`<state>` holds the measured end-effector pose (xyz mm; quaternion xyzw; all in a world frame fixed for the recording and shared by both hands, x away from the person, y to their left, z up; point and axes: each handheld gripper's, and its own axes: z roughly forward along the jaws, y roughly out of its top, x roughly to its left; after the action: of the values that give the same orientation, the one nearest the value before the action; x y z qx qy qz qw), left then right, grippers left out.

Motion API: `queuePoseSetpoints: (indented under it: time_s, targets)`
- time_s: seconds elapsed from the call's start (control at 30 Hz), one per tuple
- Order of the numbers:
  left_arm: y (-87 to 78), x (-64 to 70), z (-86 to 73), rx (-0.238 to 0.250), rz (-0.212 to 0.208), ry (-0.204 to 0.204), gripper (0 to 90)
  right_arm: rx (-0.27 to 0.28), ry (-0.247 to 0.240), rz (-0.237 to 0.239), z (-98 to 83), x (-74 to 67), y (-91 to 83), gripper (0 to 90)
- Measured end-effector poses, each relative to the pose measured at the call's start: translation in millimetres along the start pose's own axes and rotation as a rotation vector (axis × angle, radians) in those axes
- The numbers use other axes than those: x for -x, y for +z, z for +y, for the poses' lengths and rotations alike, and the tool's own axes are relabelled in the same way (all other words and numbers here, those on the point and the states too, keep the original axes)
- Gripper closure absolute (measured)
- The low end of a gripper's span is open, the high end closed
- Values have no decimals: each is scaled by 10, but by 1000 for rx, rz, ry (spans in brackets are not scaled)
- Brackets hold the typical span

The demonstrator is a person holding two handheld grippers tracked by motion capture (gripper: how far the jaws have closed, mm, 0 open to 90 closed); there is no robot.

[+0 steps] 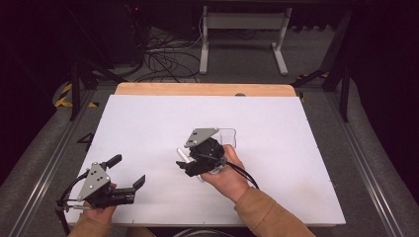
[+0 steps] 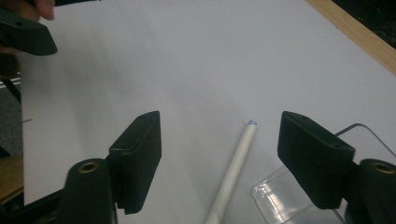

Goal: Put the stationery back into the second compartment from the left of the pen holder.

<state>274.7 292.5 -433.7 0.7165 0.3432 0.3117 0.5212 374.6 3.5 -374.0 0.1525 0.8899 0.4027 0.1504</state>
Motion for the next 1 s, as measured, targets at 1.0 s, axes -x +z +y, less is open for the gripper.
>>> queuePoseSetpoints:
  time_s: [1.0]
  targets:
    - [3,9,-4,1,-3,-3,31,-328,92,-60,-222,-41,591,580]
